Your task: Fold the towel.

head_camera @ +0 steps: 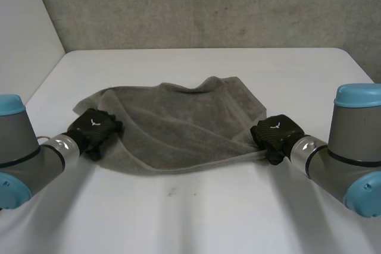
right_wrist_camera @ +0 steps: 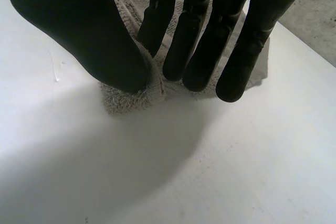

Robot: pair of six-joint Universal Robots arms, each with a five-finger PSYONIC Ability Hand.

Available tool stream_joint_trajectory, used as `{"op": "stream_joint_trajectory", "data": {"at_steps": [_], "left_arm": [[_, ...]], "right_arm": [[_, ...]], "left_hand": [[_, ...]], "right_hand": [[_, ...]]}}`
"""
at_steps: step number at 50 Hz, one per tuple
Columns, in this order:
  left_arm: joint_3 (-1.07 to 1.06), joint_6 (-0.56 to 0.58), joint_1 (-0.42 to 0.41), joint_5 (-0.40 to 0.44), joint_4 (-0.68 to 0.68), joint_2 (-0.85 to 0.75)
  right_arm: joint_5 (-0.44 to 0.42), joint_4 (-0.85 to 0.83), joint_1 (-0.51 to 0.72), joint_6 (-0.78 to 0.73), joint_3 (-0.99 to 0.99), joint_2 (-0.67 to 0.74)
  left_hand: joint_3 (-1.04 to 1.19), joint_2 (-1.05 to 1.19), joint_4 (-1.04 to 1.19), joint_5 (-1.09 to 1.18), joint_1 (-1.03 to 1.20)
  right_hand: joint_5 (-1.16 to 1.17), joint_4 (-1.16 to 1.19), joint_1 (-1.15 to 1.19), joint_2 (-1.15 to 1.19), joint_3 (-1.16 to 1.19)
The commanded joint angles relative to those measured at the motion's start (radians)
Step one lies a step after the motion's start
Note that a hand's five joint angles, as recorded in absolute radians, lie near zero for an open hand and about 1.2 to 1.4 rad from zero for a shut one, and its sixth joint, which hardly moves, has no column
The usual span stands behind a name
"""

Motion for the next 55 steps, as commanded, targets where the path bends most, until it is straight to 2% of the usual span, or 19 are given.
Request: {"op": "stream_joint_trajectory", "data": {"at_steps": [1,12,14,15,17,23,25,31,42,44,47,49,50,52,53,54,55], "left_arm": [[0.008,-0.012,-0.003,0.0,0.001,0.009],[0.036,-0.001,-0.007,-0.001,0.004,-0.031],[0.053,-0.001,-0.008,-0.003,-0.001,-0.043],[0.053,-0.001,-0.008,-0.003,-0.001,-0.043],[0.062,-0.001,-0.008,0.0,0.001,-0.046],[0.071,-0.001,-0.008,-0.003,-0.001,-0.045],[0.071,0.001,-0.008,-0.006,-0.002,-0.036],[0.063,-0.004,-0.017,-0.011,0.005,0.023],[0.004,-0.031,-0.065,-0.015,-0.002,0.303],[-0.004,-0.088,-0.079,-0.015,-0.005,0.419],[0.001,-0.134,-0.082,-0.015,-0.004,0.481],[0.023,-0.261,-0.076,-0.017,-0.004,0.591],[0.024,-0.262,-0.076,-0.017,-0.004,0.592],[0.074,-0.42,-0.071,-0.017,-0.008,0.677],[0.074,-0.421,-0.071,-0.017,-0.008,0.678],[0.101,-0.505,-0.069,-0.018,-0.021,0.702],[0.102,-0.505,-0.069,-0.018,-0.021,0.702]], "right_arm": [[0.0,-0.001,0.001,-0.002,0.0,0.003],[0.0,-0.01,0.001,-0.026,0.006,0.014],[0.0,-0.01,0.001,-0.035,0.009,0.016],[0.0,-0.01,0.001,-0.035,0.009,0.016],[0.0,-0.01,0.001,-0.037,0.009,0.017],[0.002,-0.01,0.001,-0.037,0.006,0.017],[0.006,-0.009,0.001,-0.038,0.003,0.014],[0.011,-0.006,-0.002,-0.037,-0.009,-0.007],[0.018,0.069,-0.034,-0.02,-0.103,-0.174],[0.02,0.143,-0.046,-0.018,-0.168,-0.252],[0.018,0.183,-0.052,-0.018,-0.21,-0.303],[0.018,0.249,-0.071,-0.02,-0.297,-0.403],[0.018,0.249,-0.071,-0.02,-0.297,-0.403],[0.02,0.304,-0.078,-0.018,-0.387,-0.469],[0.02,0.304,-0.078,-0.018,-0.388,-0.469],[0.02,0.331,-0.08,-0.02,-0.427,-0.487],[0.02,0.364,-0.083,-0.02,-0.466,-0.498]], "left_hand": [[0.002,0.002,0.005,0.003,-0.002],[0.093,0.093,0.096,0.094,0.089],[0.324,0.324,0.326,0.325,0.32],[0.325,0.325,0.328,0.326,0.321],[0.521,0.521,0.524,0.522,0.517],[0.707,0.707,0.709,0.708,0.703],[0.937,0.937,0.94,0.938,0.933],[0.938,0.939,0.941,0.939,0.934],[0.938,0.939,0.941,0.939,0.934],[0.938,0.939,0.941,0.939,0.934],[0.938,0.939,0.941,0.939,0.934],[0.938,0.939,0.941,0.939,0.934],[0.938,0.939,0.941,0.939,0.934],[0.938,0.939,0.941,0.939,0.934],[0.938,0.939,0.941,0.939,0.934],[0.938,0.939,0.941,0.939,0.934],[0.938,0.939,0.941,0.939,0.934]], "right_hand": [[0.284,0.199,0.341,0.219,0.208],[0.284,0.199,0.341,0.219,0.208],[0.284,0.199,0.341,0.219,0.208],[0.284,0.199,0.341,0.219,0.208],[0.284,0.199,0.341,0.219,0.208],[0.284,0.199,0.341,0.219,0.208],[0.284,0.199,0.341,0.219,0.208],[0.284,0.199,0.341,0.219,0.208],[0.284,0.199,0.341,0.219,0.208],[0.284,0.199,0.341,0.219,0.208],[0.284,0.199,0.341,0.219,0.208],[0.284,0.199,0.341,0.219,0.208],[0.284,0.199,0.341,0.219,0.208],[0.284,0.199,0.341,0.219,0.208],[0.284,0.199,0.341,0.219,0.208],[0.284,0.199,0.341,0.219,0.208],[0.284,0.199,0.341,0.219,0.208]]}}
